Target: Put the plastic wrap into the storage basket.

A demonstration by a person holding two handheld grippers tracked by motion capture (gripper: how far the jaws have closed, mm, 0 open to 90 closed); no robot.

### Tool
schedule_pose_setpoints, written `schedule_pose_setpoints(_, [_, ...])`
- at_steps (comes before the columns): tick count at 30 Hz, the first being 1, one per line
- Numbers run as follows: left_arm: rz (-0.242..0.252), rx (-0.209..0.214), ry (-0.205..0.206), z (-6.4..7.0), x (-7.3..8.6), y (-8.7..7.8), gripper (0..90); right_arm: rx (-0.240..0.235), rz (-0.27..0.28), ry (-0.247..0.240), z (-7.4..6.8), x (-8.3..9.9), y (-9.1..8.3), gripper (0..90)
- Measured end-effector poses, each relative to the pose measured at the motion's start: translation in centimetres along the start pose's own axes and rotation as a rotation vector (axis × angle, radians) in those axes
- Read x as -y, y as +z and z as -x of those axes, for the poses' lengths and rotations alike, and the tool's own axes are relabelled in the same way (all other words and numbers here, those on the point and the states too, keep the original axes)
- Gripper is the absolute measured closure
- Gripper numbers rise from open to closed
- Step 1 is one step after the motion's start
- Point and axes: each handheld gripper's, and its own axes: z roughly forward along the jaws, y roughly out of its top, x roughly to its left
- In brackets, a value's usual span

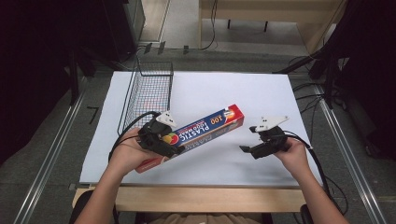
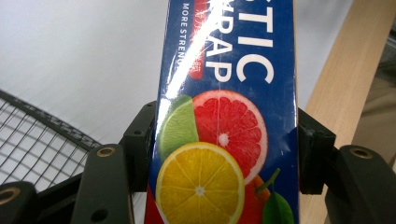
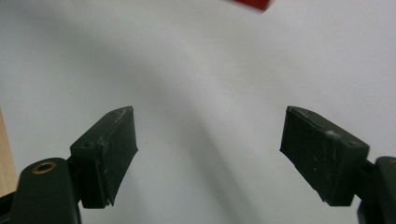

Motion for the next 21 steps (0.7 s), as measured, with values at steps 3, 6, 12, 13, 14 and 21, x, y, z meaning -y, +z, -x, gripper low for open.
schedule_pose_setpoints(3, [0.013, -0.005, -0.027, -0.4, -0.2, -0.3, 39.4, 0.0, -0.012, -0.027, -0.2, -0.1, 0.2, 18.9])
schedule_pose_setpoints(6, [0.024, -0.02, -0.056, -0.8, -0.4, -0.6, 39.4, 0.001, -0.022, -0.039, -0.1, 0.0, 0.2, 18.9])
schedule_pose_setpoints(12, [-0.002, -0.076, -0.105, -1.6, -0.8, -0.8, 39.4, -0.018, -0.021, -0.024, 0.5, 0.1, 0.5, 19.3])
schedule_pose_setpoints(13, [-0.004, -0.082, -0.109, -1.8, -0.9, -0.9, 39.4, -0.018, -0.021, -0.024, 0.5, 0.1, 0.5, 19.3])
schedule_pose_setpoints(14, [-0.002, -0.088, -0.127, -2.2, -1.1, -1.0, 39.4, -0.037, -0.006, -0.019, 0.7, 0.1, 0.4, 19.2])
schedule_pose_setpoints(21, [0.009, -0.116, -0.16, -3.2, -1.8, -1.3, 39.4, -0.028, -0.024, -0.018, 1.1, 0.2, 0.8, 19.3])
